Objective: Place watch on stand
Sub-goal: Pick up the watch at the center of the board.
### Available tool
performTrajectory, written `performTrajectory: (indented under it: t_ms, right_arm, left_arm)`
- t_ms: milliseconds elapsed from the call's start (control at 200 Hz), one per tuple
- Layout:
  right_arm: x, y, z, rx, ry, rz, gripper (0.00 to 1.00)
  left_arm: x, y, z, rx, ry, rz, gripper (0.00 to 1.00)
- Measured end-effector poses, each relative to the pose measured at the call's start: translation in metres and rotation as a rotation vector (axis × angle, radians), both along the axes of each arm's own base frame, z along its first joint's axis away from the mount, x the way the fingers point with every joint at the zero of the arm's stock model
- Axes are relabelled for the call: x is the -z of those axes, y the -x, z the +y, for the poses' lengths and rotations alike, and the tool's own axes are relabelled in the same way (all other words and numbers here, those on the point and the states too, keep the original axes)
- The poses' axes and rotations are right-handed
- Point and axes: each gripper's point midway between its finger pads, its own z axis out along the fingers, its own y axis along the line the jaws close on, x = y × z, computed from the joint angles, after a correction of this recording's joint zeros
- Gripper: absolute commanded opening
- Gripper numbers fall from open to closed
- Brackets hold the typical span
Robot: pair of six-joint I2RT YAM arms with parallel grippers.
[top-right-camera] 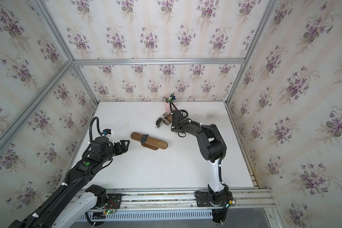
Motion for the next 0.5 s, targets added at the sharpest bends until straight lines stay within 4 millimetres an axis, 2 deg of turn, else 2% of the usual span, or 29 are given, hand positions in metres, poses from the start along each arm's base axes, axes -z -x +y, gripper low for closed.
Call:
performTrajectory:
  t_ms: [195, 345, 500]
  right_arm:
    - [-0.025, 0.009, 0.002, -0.022, 0.008, -0.071, 0.03]
    - [-0.043, 0.022, 0.01, -0.067, 0.037, -0.128, 0.0]
    - [-0.064, 0.048, 0.038, -0.172, 0.03, -0.171, 0.0]
  left_arm:
    - [-0.009, -0.009, -0.014, 0.038, -0.004, 0.032, 0.79]
    - [-0.025, -0.011, -0.049, 0.144, -0.029, 0.039, 0.78]
    - [-0.037, -0.013, -0.092, 0.246, -0.072, 0.037, 0.77]
